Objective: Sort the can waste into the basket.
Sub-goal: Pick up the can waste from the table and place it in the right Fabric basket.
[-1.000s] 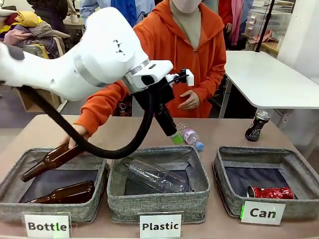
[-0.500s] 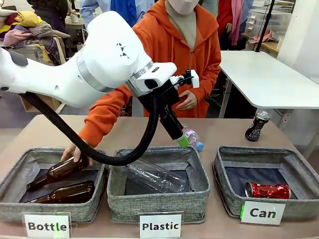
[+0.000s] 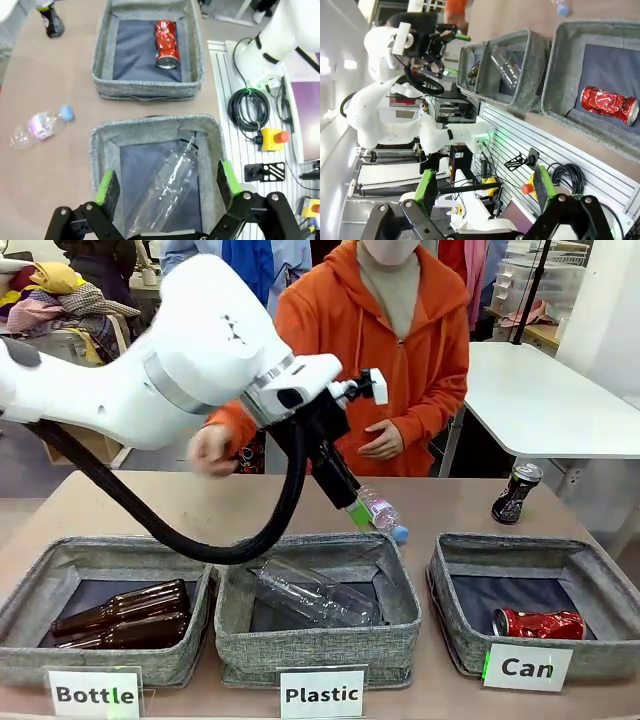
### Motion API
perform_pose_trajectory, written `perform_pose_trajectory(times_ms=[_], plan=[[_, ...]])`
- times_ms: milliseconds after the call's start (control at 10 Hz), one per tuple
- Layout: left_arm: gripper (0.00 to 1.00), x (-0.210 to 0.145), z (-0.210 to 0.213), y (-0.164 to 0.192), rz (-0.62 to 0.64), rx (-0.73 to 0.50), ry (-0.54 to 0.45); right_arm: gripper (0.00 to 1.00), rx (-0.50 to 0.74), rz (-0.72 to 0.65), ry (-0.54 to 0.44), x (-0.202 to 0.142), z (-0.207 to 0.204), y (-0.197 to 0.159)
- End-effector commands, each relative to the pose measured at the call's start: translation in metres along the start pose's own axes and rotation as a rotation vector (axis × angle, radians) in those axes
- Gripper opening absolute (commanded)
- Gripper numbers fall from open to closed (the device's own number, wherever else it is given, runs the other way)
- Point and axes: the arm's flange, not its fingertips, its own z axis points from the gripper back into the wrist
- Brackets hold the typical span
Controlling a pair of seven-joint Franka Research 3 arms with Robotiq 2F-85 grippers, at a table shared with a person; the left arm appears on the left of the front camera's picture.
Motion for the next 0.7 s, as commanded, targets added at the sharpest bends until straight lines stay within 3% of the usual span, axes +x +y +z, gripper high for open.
perform_pose_trajectory(times_ms=[0, 100, 200, 400, 500, 600], plan=[[1.0, -0.031, 0.044, -0.01, 0.036, 0.021, -0.053, 1.0, -0.006, 0.017, 0.008, 0.008, -0.005, 0.011], [1.0, -0.051, 0.076, -0.008, 0.113, -0.013, -0.074, 1.0, 0.015, 0.041, 0.037, 0.014, -0.017, 0.016], [1.0, -0.077, 0.112, -0.004, 0.254, 0.073, -0.122, 1.0, 0.045, 0.063, 0.089, 0.023, -0.037, 0.021], [1.0, -0.145, 0.175, -0.016, 0.588, 0.151, -0.34, 1.0, 0.146, 0.103, 0.217, 0.044, -0.092, 0.037], [1.0, -0.178, 0.195, -0.022, 0.746, 0.094, -0.462, 1.0, 0.241, 0.079, 0.279, 0.054, -0.117, 0.041], [1.0, -0.216, 0.206, -0.026, 0.995, 0.224, -0.592, 1.0, 0.34, 0.005, 0.344, 0.057, -0.138, 0.043]])
